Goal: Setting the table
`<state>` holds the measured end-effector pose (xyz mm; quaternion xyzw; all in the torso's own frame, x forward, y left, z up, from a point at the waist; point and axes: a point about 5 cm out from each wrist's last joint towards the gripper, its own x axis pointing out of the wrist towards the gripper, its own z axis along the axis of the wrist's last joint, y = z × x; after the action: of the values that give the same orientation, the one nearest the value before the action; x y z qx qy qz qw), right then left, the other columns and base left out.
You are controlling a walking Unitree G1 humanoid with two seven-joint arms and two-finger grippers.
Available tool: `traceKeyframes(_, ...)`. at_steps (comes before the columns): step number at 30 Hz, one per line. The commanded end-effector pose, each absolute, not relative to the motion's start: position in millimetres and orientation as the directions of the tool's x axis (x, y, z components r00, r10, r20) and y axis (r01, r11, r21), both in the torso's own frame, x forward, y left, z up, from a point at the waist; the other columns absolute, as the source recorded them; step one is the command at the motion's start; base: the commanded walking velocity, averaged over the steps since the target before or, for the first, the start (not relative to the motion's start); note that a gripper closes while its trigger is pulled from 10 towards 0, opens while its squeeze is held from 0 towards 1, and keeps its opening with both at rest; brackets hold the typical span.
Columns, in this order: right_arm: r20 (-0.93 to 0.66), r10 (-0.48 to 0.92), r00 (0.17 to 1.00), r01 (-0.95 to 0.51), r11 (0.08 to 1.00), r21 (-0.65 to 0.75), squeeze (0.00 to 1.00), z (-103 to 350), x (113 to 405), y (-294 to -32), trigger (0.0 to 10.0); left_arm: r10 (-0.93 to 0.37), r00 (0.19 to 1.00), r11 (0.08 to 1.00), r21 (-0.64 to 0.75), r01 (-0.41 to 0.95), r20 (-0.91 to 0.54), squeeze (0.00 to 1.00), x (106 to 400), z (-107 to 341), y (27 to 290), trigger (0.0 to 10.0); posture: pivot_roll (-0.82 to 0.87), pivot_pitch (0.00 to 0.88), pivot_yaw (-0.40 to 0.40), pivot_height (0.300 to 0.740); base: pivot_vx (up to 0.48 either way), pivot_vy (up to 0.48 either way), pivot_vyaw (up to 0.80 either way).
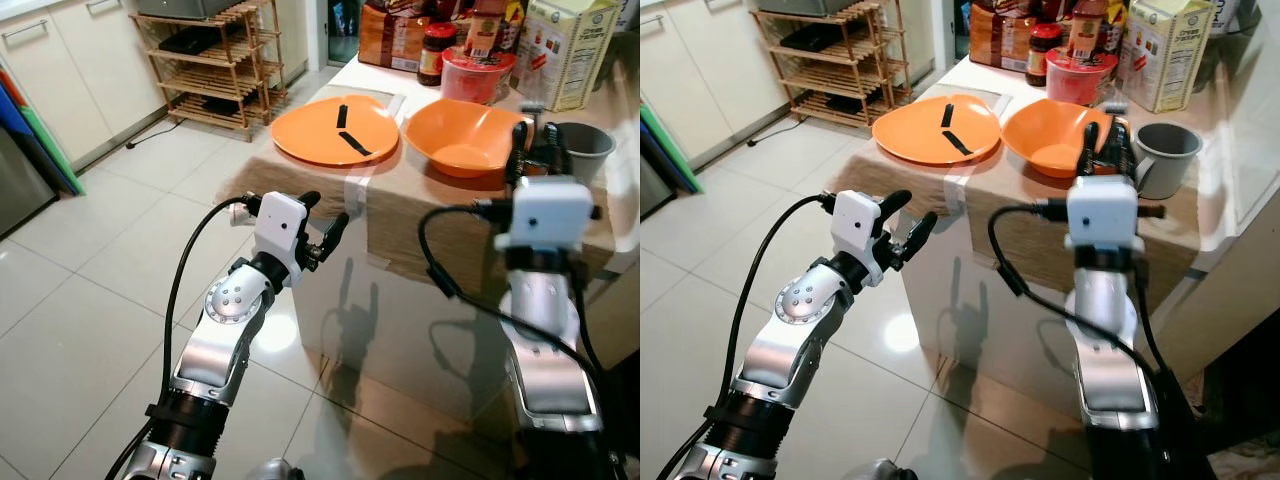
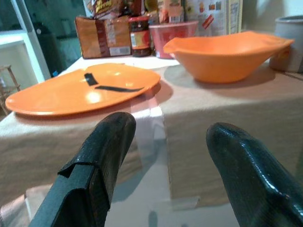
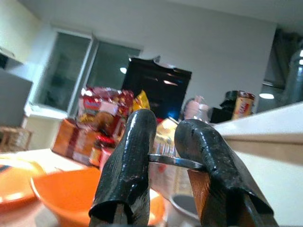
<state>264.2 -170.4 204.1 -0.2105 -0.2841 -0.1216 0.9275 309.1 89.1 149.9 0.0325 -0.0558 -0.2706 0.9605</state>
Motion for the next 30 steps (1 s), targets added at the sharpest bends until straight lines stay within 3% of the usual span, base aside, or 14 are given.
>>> traceKeyframes(1,0.598,-0.106,0.795,0.361,0.874,-0.325,0.0,210,261,-170,0.0,-0.513,0.852,0.858,0.108,0.503,0.103,0.0,313,154,92,10.0,0.03,0.0,0.085,0.74,0.0,0.0,0.0)
traceKeyframes(8,0.528,-0.131,0.839,0.383,0.832,-0.402,0.0,188,228,-179,0.0,-0.475,0.875,0.88,0.057,0.471,0.093,0.0,315,149,103,10.0,-0.02,0.0,0.112,0.74,0.0,0.0,0.0)
traceKeyframes(15,0.454,-0.186,0.871,0.395,0.814,-0.426,0.0,173,210,-184,0.0,-0.516,0.853,0.856,0.038,0.515,0.08,0.0,317,142,89,10.0,-0.1,0.0,0.147,0.74,0.0,0.0,0.0)
traceKeyframes(30,0.435,-0.163,0.885,0.361,0.831,-0.423,0.0,173,220,-182,0.0,-0.539,0.83,0.841,0.03,0.541,0.141,0.0,321,154,78,10.0,-0.06,0.0,0.118,0.74,0.0,0.0,0.0)
